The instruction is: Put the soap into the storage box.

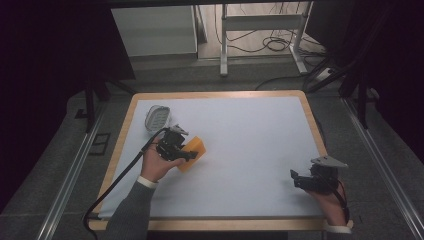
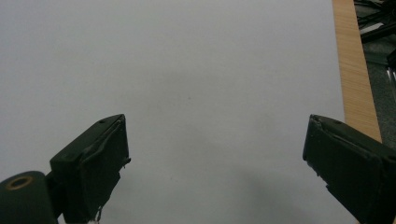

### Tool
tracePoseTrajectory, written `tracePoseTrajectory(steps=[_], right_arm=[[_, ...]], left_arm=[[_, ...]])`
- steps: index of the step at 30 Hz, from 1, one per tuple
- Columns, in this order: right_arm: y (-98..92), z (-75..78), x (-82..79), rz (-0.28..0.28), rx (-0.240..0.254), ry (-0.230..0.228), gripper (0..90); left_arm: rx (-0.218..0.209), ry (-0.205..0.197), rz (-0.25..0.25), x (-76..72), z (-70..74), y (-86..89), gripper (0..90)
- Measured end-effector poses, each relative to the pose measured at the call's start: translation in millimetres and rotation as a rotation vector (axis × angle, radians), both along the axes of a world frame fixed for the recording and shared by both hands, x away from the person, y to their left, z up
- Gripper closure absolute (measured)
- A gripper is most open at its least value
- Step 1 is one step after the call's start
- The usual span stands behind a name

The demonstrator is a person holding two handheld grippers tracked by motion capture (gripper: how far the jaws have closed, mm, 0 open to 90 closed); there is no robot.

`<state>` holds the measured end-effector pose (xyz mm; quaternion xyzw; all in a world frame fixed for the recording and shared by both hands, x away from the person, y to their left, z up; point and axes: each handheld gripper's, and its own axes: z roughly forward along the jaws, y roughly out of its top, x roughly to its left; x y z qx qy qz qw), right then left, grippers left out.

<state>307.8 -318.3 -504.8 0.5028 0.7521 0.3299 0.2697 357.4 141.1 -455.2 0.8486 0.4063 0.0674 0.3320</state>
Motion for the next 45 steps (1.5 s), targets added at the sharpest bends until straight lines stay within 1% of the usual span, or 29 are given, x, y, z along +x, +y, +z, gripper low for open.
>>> tracePoseTrajectory(steps=[5,14,15,18,26,30,38,43,45], right_arm=[[-0.4,-0.1,0.1,-0.002,0.000,0.000,6.9],[-0.4,-0.4,0.2,-0.006,-0.002,0.002,6.9],[-0.6,-0.4,0.2,-0.005,-0.001,0.001,6.9],[-1.0,-0.7,0.4,-0.008,-0.003,0.003,6.9],[-1.6,0.1,0.2,-0.009,0.002,0.002,6.9],[-1.9,0.2,0.1,-0.010,0.003,0.002,6.9],[-2.0,0.1,0.2,-0.009,0.002,0.002,6.9],[-1.6,-0.4,0.4,-0.009,-0.001,0.004,6.9],[-1.2,-0.7,0.6,-0.009,-0.003,0.003,6.9]], left_arm=[[-0.002,0.000,0.015,4.7,3.7,7.0,61.3],[-0.002,-0.011,0.043,11.1,7.4,15.6,61.3],[0.005,-0.011,0.044,11.9,8.1,16.8,61.3],[0.005,-0.017,0.054,13.9,9.7,19.8,61.3],[0.009,-0.023,0.068,19.1,14.5,25.4,61.3],[0.003,-0.030,0.078,21.5,17.6,28.0,61.3],[0.011,-0.029,0.090,26.8,20.2,32.7,61.3],[0.016,-0.021,0.097,29.4,21.3,36.1,61.3],[0.020,-0.037,0.103,29.1,22.3,36.5,61.3]])
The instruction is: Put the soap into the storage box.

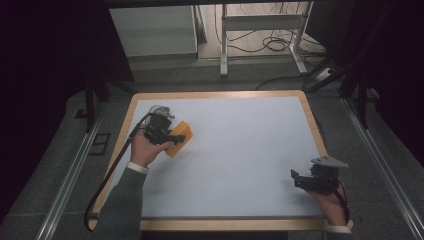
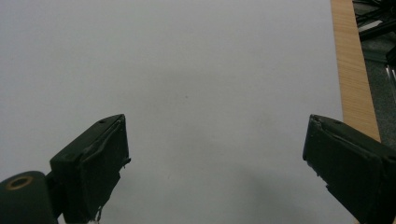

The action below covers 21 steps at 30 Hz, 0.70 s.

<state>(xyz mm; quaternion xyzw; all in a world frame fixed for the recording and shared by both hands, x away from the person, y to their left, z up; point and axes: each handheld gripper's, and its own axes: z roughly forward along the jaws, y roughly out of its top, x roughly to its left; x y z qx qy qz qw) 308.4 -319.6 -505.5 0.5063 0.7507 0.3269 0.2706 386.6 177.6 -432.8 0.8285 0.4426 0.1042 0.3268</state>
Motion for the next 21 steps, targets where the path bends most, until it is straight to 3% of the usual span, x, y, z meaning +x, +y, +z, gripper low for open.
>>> tracePoseTrajectory(steps=[4,7,21], right_arm=[[-0.8,0.1,0.0,-0.003,0.000,0.001,6.9],[-0.8,0.4,-0.1,-0.004,0.000,0.000,6.9],[-1.5,0.5,-0.1,-0.013,0.001,-0.002,7.0]], left_arm=[[-0.004,-0.001,0.001,1.4,2.8,1.4,61.3],[0.017,-0.007,0.007,4.2,4.6,2.8,61.3],[-0.001,-0.011,0.045,12.0,10.3,14.2,61.3]])
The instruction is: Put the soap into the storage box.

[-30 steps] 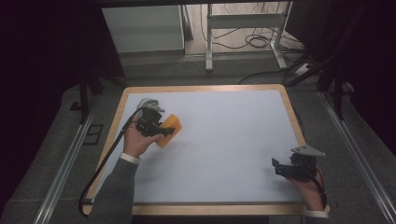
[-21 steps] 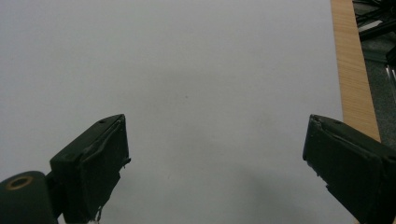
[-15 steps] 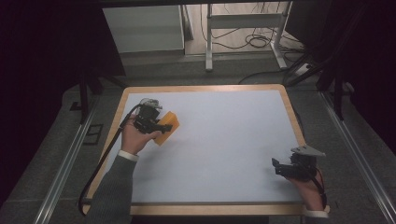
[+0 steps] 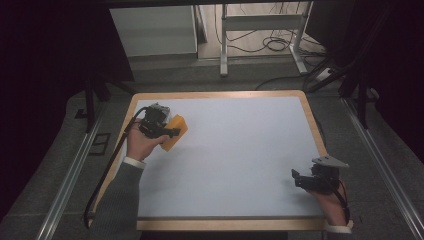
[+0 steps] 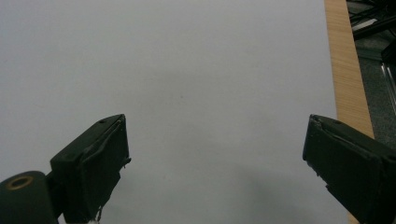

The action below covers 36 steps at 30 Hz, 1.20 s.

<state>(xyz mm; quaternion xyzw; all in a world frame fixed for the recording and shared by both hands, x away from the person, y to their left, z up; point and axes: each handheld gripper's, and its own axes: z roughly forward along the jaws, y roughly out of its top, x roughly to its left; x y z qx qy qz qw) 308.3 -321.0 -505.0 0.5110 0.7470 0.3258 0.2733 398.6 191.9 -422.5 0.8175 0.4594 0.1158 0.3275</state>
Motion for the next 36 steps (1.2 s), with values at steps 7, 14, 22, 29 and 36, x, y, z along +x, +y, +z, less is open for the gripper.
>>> tracePoseTrajectory(steps=[7,14,22,29,36], right_arm=[[-0.1,0.3,-0.1,0.001,0.003,-0.003,7.0],[-0.3,0.3,-0.3,0.002,0.002,-0.003,7.0],[-0.4,0.1,-0.1,0.002,0.002,-0.002,7.0],[-1.0,-0.5,0.1,-0.005,0.004,-0.001,7.0],[-1.4,-0.6,0.2,-0.007,0.002,0.000,7.0]], left_arm=[[-0.014,-0.013,0.023,4.4,4.7,6.6,61.3],[-0.038,-0.017,0.051,8.5,7.6,13.6,61.3],[-0.042,-0.009,0.070,14.7,7.8,19.2,61.3],[-0.019,-0.001,0.064,18.7,4.6,16.0,61.4],[-0.021,-0.004,0.073,24.8,4.7,16.3,61.4]])
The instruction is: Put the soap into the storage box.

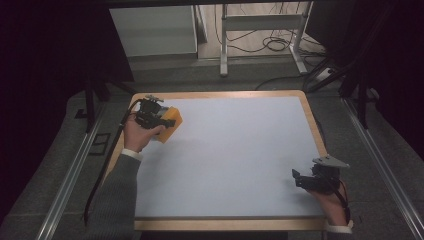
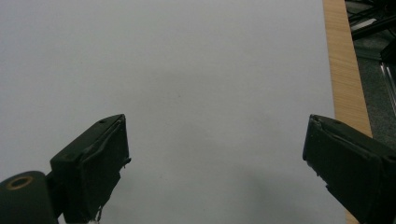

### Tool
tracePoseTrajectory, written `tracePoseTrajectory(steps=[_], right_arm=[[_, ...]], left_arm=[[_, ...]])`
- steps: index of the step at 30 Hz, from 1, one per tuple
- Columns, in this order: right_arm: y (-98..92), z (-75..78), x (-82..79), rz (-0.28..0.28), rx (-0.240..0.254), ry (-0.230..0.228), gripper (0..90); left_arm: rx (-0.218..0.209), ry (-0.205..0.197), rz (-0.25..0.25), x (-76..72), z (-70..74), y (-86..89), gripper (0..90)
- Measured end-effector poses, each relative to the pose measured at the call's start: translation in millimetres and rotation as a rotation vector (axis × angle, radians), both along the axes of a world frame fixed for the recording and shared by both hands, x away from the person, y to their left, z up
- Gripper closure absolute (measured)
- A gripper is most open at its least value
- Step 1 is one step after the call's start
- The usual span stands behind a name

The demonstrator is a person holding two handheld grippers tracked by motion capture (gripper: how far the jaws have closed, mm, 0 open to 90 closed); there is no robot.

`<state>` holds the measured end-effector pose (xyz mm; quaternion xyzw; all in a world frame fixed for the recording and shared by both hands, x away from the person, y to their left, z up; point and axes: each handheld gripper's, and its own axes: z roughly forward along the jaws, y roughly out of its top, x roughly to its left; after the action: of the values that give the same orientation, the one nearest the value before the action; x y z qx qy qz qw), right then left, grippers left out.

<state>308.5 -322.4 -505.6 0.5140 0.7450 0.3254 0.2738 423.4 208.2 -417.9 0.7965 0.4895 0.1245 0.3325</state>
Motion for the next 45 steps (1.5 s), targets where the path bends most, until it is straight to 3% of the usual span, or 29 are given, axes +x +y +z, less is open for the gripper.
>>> tracePoseTrajectory(steps=[16,32,45], right_arm=[[-0.5,1.2,-1.3,-0.006,-0.001,-0.020,7.2],[-2.6,0.9,-1.3,-0.013,0.000,-0.016,7.2],[-2.9,0.0,-1.0,-0.015,-0.002,-0.014,7.2]], left_arm=[[-0.019,0.009,0.051,22.5,-3.2,10.7,61.4],[-0.051,0.047,0.118,45.0,-9.1,29.2,61.4],[-0.060,0.044,0.171,56.2,-12.6,40.4,61.4]])
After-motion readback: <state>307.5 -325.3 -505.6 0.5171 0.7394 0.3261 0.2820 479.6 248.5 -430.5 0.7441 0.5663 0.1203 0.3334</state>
